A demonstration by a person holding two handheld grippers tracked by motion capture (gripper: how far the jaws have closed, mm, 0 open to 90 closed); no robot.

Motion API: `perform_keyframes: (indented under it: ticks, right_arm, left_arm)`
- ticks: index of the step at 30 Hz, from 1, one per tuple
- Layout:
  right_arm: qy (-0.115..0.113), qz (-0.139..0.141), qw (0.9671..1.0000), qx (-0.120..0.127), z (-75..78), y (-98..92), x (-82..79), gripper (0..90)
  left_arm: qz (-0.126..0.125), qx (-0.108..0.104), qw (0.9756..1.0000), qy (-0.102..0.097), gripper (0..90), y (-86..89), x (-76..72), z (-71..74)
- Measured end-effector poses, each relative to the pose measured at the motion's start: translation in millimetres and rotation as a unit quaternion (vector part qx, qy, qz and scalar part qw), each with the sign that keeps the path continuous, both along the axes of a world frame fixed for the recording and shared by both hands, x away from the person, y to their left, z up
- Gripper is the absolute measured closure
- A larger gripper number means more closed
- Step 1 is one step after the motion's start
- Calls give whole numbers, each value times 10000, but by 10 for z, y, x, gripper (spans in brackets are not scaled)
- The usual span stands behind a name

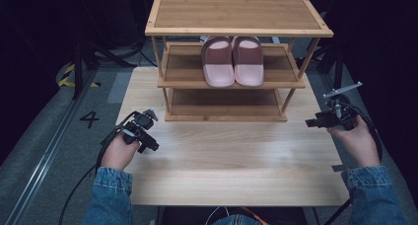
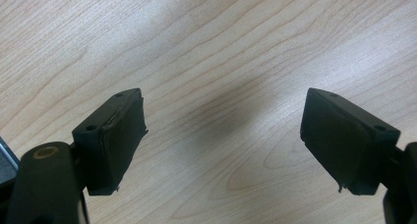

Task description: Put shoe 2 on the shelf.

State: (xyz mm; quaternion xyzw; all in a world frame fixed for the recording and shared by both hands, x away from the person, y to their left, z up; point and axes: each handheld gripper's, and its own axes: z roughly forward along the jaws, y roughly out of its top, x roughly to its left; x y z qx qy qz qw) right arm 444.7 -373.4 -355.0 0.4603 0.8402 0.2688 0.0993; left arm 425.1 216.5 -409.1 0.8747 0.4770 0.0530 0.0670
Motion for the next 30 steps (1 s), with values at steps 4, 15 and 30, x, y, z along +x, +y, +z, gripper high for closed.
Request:
perform_keyframes:
  ticks: [4,15,30]
  right_arm:
    - [79,1,9988,493,-214,-78,11,405]
    - [-50,-25,9985,543,-579,-123,8,394]
    - [-671,228,9972,242,-942,-6,-82,425]
  left_arm:
    - [3,26,10000,-11,175,2,4,-1]
    - [-69,64,9999,96,175,9,30,-86]
    - [2,25,10000,90,176,37,37,-213]
